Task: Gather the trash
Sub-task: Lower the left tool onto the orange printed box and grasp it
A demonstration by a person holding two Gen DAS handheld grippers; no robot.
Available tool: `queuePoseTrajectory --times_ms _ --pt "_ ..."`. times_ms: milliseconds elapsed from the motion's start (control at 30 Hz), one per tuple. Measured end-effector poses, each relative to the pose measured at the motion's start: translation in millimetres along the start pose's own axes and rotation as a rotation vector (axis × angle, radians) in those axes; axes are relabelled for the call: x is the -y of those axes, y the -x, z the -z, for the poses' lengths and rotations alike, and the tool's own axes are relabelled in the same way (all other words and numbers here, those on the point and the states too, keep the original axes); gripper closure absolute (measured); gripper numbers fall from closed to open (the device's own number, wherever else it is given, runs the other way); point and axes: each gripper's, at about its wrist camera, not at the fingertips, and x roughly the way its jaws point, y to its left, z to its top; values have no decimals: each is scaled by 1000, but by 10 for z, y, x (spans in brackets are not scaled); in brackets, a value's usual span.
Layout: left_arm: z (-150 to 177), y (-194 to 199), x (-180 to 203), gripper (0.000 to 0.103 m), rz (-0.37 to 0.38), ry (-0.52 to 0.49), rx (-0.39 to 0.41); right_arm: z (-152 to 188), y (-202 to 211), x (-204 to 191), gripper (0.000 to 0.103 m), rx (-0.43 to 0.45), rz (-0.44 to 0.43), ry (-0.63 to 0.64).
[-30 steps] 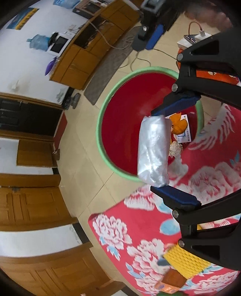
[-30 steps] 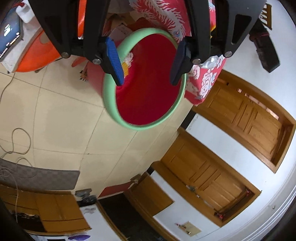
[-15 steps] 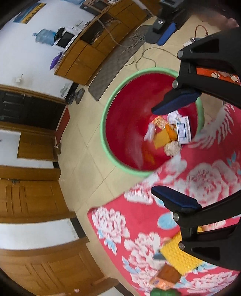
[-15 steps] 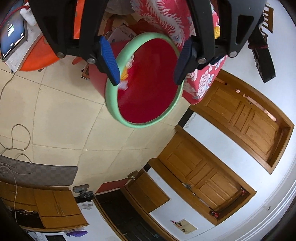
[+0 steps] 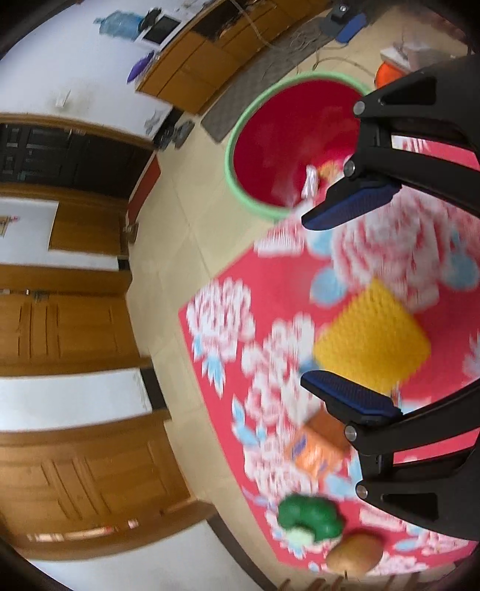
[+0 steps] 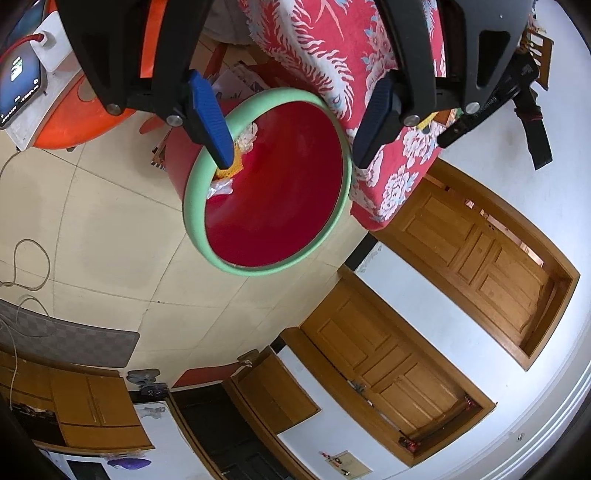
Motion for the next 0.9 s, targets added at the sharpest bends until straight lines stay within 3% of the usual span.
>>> queuePoseTrajectory --times_ms 433,733,767,833,900 --pt "55 -229 -984 22 -219 56 -46 80 -120 -108 31 -51 35 39" --pt "99 -575 -1185 21 -194 98 -95 140 -229 -222 31 -90 61 78" --pt "106 -592 -1196 23 -180 107 -97 146 -214 -221 31 -88 61 81" --pt "119 -597 -1206 44 -144 120 -96 155 -197 -237 31 -85 61 87" --pt "140 -558 -1224 45 -123 140 -92 165 -195 -257 31 -86 62 91"
